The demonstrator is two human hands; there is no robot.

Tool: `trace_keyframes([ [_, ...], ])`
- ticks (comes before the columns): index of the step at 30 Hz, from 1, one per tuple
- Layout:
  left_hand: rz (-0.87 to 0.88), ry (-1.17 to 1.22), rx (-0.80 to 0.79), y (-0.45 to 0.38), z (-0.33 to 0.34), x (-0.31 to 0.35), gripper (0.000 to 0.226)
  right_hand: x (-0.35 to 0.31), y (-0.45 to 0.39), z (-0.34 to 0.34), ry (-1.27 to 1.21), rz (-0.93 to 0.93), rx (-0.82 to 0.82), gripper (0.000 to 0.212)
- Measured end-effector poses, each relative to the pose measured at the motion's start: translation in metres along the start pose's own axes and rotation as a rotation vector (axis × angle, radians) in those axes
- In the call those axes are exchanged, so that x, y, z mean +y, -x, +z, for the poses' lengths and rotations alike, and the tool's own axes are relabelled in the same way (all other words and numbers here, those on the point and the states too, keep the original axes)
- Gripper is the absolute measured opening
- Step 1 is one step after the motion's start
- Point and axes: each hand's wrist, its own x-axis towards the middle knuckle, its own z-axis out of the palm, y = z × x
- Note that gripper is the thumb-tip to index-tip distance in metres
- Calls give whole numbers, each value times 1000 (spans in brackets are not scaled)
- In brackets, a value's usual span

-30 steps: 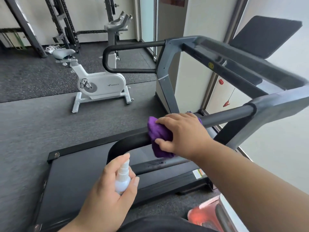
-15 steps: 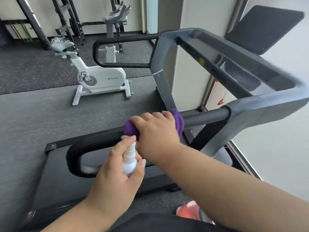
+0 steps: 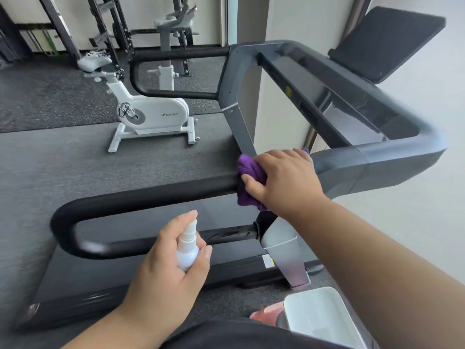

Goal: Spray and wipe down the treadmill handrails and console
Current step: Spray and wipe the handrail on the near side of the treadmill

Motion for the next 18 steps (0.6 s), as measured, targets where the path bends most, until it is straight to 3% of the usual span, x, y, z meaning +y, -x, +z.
trace_keyframes([
  [10,-17,-110,4,11,9,19,74,-69,-6,16,10,-144,-59,53],
  [18,-30,-108,-7,12,14,28,72,-13,-12,-8,57,-260,-314,81],
])
